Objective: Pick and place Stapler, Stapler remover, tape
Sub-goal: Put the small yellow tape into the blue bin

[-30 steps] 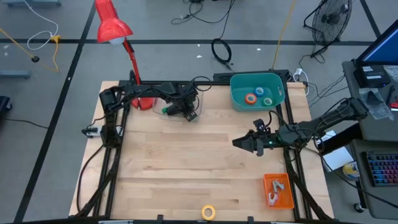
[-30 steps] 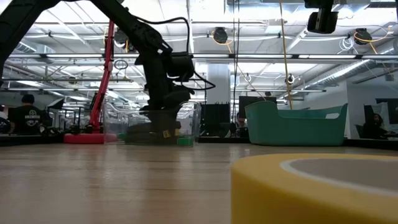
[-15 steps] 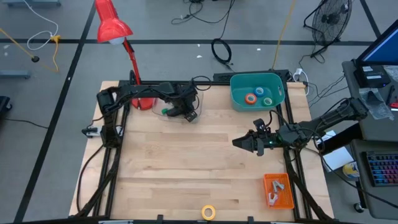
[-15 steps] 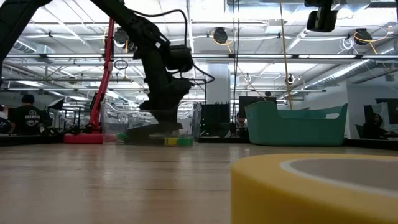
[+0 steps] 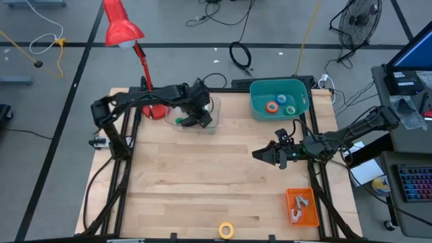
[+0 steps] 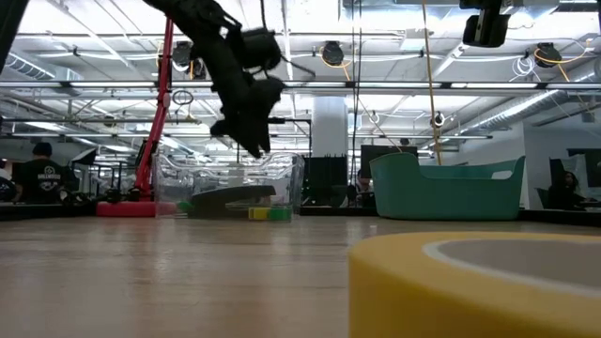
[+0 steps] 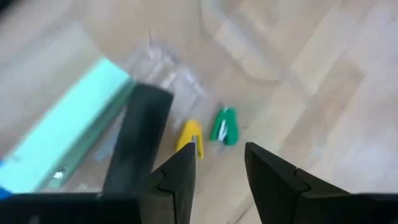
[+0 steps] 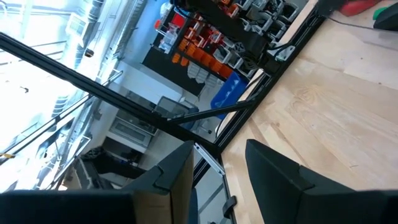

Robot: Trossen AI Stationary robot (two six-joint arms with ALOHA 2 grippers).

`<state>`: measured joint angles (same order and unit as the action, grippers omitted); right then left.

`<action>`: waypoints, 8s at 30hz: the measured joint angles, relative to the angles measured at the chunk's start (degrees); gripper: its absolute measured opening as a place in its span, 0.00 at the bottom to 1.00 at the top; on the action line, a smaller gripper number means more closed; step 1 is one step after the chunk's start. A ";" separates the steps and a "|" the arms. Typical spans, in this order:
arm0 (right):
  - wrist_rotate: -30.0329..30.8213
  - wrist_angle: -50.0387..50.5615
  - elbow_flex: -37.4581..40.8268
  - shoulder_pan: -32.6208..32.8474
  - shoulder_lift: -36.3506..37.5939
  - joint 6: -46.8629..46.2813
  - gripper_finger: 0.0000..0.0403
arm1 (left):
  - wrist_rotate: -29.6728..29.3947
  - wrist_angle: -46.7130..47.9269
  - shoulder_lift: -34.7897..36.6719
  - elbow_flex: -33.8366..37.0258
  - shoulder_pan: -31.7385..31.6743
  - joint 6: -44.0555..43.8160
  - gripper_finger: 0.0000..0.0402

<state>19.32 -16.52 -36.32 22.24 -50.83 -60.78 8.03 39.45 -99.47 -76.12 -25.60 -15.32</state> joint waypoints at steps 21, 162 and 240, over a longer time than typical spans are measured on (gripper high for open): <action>-0.13 -5.50 0.00 2.56 0.00 1.58 0.35 | -2.27 -11.91 9.94 -0.09 40.31 -18.28 0.35; -3.02 -19.48 0.00 5.90 0.04 20.53 0.35 | -12.14 -4.81 -11.68 -45.92 34.50 -11.40 0.09; -25.22 14.70 -0.35 -67.03 -11.53 24.73 0.08 | -37.28 20.80 0.42 -45.81 39.69 -21.08 0.33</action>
<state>-5.90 -1.82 -36.67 -44.79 -62.36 -36.05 -29.24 60.25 -99.04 -121.93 14.09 -36.40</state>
